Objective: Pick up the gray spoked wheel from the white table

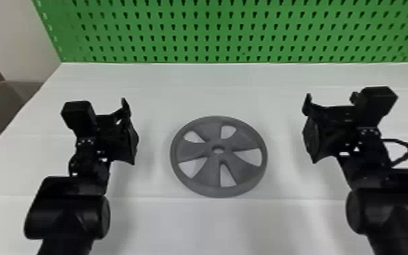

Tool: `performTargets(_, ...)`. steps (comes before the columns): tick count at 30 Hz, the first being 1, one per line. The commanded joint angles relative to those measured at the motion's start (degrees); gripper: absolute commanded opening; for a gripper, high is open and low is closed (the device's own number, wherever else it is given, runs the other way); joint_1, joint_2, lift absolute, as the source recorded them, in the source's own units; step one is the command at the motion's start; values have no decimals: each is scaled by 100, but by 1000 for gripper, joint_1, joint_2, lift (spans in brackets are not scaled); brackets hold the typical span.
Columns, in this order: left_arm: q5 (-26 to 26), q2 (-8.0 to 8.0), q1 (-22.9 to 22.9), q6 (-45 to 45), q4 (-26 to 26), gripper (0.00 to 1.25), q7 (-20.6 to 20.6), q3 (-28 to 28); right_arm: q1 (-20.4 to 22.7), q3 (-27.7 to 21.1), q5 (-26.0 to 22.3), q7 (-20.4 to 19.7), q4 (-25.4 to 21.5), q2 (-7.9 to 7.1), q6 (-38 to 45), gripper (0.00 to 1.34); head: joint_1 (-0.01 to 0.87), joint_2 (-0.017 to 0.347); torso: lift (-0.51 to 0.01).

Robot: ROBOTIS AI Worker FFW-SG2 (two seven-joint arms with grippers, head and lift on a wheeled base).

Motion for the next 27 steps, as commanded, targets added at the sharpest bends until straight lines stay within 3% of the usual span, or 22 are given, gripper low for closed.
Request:
performTargets(1, 19, 0, -13, 82, -9, 1037, -54, -4, -2, -12, -8, 0, 13, 5, 9, 1256, 779, 71, -97)
performTargets(21, 142, 9, -21, 187, -35, 1032, -159, 13, 6, -29, -8, 0, 22, 31, 132, 1256, 779, 71, -97)
performTargets(27, 134, 9, -21, 196, -35, 1034, -194, 40, -46, -29, -26, 0, -66, 40, 510, 1256, 779, 71, -97)
